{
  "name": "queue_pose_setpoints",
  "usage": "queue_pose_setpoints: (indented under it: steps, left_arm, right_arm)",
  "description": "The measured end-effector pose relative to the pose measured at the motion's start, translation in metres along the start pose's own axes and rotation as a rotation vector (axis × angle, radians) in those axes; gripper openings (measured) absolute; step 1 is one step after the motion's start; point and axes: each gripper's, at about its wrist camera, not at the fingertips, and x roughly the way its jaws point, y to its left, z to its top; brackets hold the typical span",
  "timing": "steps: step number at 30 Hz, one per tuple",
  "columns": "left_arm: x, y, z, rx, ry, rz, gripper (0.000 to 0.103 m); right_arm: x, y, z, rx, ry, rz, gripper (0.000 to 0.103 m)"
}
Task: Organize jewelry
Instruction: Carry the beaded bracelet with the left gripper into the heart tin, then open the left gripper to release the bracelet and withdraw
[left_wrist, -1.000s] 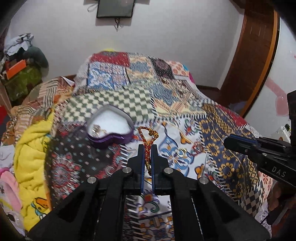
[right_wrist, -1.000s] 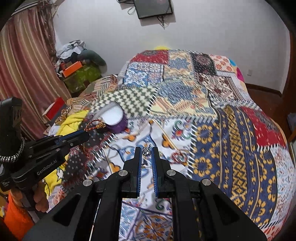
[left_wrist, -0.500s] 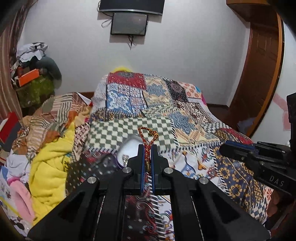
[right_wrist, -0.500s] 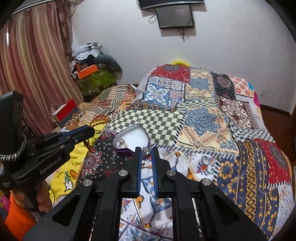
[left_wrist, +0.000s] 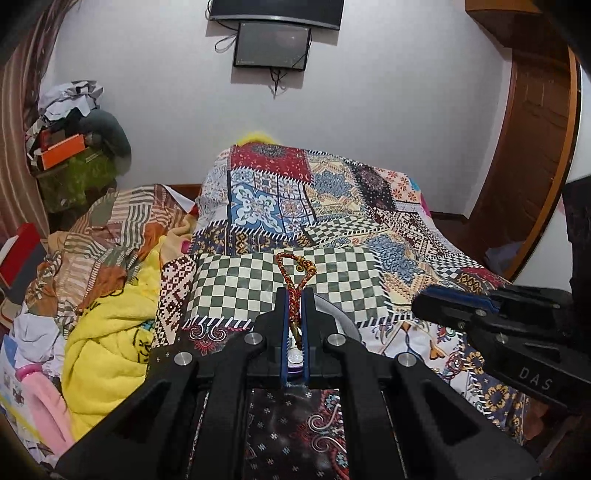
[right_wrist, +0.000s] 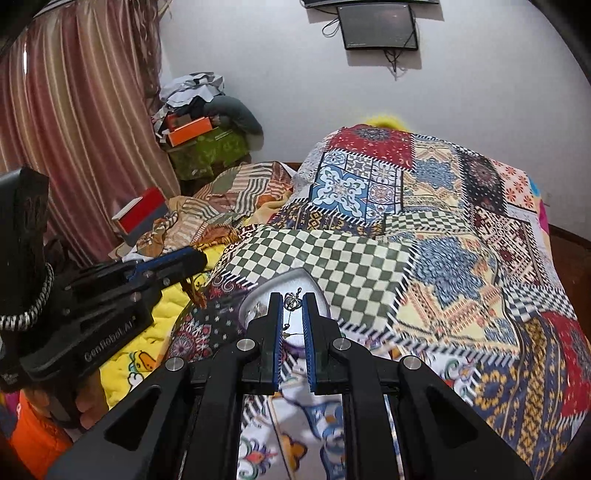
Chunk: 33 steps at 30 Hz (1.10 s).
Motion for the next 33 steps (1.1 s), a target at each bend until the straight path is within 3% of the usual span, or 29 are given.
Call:
queue_pose_setpoints:
  steps: [16,24,31,33]
  left_arm:
    - [0.062,0.004,-0.014,-0.010,0.115,-0.053,0.004]
    - [0.059,0.008,-0.010,-0.014,0.120,-0.052,0.004]
    - [0.046,0.012,-0.001,-0.020,0.092,-0.025,0.012]
    - [0.042,0.011,0.001,-0.015,0.083,-0.019,0.019]
  right_arm:
    - [0.059,-0.006,0.005,-0.053,0.101,0.028,0.009]
    - [0.069,-0.008,-0.002,-0.050,0.141,0.049,0.009]
    - [0.072,-0.006,-0.001,-0.037,0.188,0.065,0.013]
    - [0.070,-0.008,0.000,-0.025,0.184,0.062,0.015]
